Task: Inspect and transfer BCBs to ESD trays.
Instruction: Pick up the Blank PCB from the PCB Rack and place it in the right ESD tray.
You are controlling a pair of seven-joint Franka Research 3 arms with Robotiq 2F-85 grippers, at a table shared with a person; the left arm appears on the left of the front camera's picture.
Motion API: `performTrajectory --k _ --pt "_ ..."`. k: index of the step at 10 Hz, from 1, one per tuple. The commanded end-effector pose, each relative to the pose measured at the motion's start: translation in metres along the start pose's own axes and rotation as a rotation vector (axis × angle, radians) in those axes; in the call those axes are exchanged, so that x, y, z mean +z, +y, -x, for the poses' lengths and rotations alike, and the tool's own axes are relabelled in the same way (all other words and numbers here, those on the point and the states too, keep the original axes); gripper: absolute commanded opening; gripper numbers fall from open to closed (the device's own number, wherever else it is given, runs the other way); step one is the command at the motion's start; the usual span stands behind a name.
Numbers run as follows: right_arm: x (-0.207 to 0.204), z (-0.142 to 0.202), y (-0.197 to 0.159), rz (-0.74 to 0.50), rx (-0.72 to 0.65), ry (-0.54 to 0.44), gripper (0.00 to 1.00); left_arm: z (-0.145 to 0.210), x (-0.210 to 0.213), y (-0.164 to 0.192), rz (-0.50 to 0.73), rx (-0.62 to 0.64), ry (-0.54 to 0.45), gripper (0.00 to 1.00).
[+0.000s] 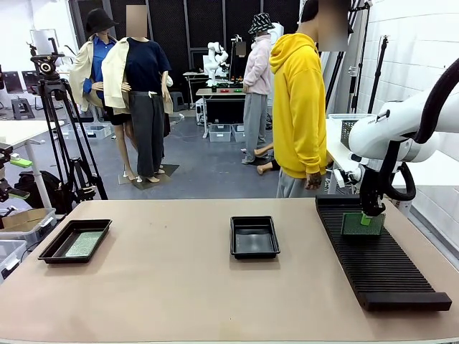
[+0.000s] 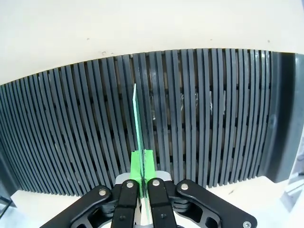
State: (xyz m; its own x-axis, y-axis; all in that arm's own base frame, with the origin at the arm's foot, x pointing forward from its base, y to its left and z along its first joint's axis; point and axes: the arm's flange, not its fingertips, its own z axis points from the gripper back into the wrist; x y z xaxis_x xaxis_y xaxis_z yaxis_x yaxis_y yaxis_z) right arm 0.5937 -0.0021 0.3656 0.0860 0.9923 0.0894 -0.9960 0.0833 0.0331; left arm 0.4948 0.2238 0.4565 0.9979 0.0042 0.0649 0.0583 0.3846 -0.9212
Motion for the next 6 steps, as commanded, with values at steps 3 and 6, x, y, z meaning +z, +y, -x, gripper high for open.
performTrajectory --k 3,6 --pt "0.008 -0.003 -0.002 -0.019 -0.013 -0.001 0.00 0.002 0.001 -0.001 -0.012 0.000 0.007 1.00" --pt "0.035 -0.011 0.000 -0.016 -0.017 -0.008 0.00 0.002 0.001 -0.001 -0.012 0.000 0.007 1.00"
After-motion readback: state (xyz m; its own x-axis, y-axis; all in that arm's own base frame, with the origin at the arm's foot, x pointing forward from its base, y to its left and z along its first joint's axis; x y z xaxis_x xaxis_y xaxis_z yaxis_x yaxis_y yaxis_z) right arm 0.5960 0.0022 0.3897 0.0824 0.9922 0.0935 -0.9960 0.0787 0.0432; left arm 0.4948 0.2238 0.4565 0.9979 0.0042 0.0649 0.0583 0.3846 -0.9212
